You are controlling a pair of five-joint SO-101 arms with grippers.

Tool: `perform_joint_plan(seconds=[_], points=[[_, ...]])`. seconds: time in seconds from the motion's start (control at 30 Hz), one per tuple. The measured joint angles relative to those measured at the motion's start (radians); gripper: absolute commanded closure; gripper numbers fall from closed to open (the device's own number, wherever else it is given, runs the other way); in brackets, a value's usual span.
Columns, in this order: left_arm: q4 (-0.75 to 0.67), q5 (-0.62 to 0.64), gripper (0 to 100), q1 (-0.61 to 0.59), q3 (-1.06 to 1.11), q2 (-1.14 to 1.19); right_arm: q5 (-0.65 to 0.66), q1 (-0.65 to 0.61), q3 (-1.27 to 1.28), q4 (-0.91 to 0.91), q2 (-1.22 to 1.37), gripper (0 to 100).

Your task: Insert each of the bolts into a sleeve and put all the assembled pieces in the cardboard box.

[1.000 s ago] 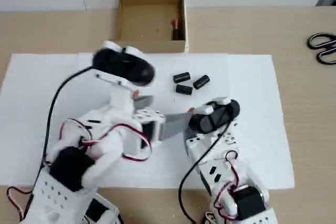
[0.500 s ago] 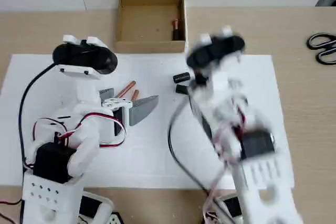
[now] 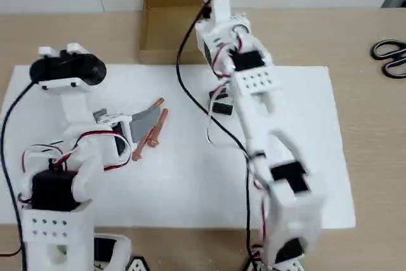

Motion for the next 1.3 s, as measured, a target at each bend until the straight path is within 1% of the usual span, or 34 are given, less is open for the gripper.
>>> perform_joint_plan(seconds=[0.1, 0.23, 0.43, 0.57, 0.7, 0.77, 0.93, 1.03, 1.1, 1.3], points=[[0.0, 0.0, 64, 0.0, 0.029, 0.0, 0.0, 0.0, -0.169, -0.057, 0.199, 99.5], [0.0, 0.0, 64, 0.0, 0.031, 0.0, 0.0, 0.0, -0.391, -0.069, 0.431, 99.1], [0.0, 0.0, 64, 0.0, 0.031, 0.0, 0.0, 0.0, -0.647, -0.069, 0.68, 99.0], [0.0, 0.002, 64, 0.0, 0.061, 0.0, 0.0, -0.002, -0.73, -0.069, 0.766, 97.6], [0.0, 0.0, 64, 0.0, 0.077, 0.0, 0.0, -0.002, -0.743, -0.069, 0.787, 88.2], [0.0, -0.002, 64, 0.0, 0.094, 0.0, 0.0, -0.002, -0.743, -0.069, 0.787, 85.5], [-0.003, 0.0, 64, 0.0, 0.173, 0.0, 0.0, -0.002, -0.781, -0.055, 0.786, 84.7], [-0.054, -0.002, 64, 0.0, 0.259, 0.0, 0.0, -0.002, -0.836, -0.032, 0.786, 84.7], [-0.118, 0.0, 64, 0.0, 0.325, 0.0, 0.0, -0.002, -0.907, 0.012, 0.786, 84.7], [-0.377, 0.003, 64, 0.0, 0.554, 0.0, 0.0, -0.002, -1.2, 0.256, 0.784, 84.7]])
